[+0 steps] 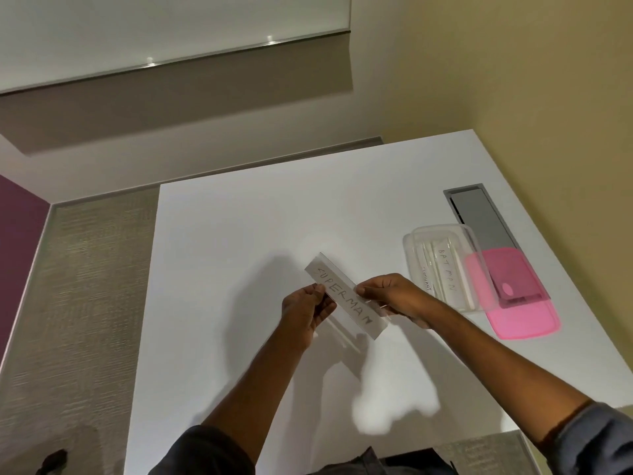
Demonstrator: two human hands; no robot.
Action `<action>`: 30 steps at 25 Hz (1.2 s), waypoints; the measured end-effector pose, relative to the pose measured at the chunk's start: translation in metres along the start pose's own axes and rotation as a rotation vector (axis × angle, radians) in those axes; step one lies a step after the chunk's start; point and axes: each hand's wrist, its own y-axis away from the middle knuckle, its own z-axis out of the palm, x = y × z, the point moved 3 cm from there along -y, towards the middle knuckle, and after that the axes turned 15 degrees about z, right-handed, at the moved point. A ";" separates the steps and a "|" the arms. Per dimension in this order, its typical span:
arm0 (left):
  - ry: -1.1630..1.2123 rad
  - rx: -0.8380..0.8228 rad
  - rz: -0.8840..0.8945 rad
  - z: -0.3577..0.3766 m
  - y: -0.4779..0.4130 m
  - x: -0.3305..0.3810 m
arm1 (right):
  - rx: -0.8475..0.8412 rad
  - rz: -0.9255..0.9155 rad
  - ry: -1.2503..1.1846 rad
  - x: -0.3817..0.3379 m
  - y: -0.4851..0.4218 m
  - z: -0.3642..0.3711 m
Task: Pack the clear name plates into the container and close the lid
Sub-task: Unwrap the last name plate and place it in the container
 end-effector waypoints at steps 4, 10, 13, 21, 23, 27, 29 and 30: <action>-0.032 -0.012 0.002 0.033 -0.001 -0.007 | -0.051 0.019 -0.052 0.004 0.010 -0.029; -0.081 -0.087 0.020 0.091 -0.001 -0.018 | -0.080 0.033 -0.142 0.019 0.027 -0.080; -0.057 -0.117 0.008 0.120 -0.001 -0.026 | -0.067 0.047 -0.183 0.030 0.036 -0.105; -0.093 -0.211 -0.012 0.200 0.003 -0.046 | 0.069 0.053 -0.357 0.061 0.041 -0.160; -0.086 -0.226 -0.063 0.213 0.004 -0.051 | 0.120 0.072 -0.374 0.067 0.038 -0.169; -0.053 -0.271 -0.203 0.226 0.001 -0.065 | 0.180 0.077 -0.385 0.076 0.026 -0.182; -0.050 -0.269 -0.247 0.231 -0.001 -0.070 | 0.238 0.087 -0.373 0.078 0.018 -0.185; -0.051 -0.263 -0.260 0.234 -0.003 -0.072 | 0.278 0.100 -0.359 0.078 0.013 -0.187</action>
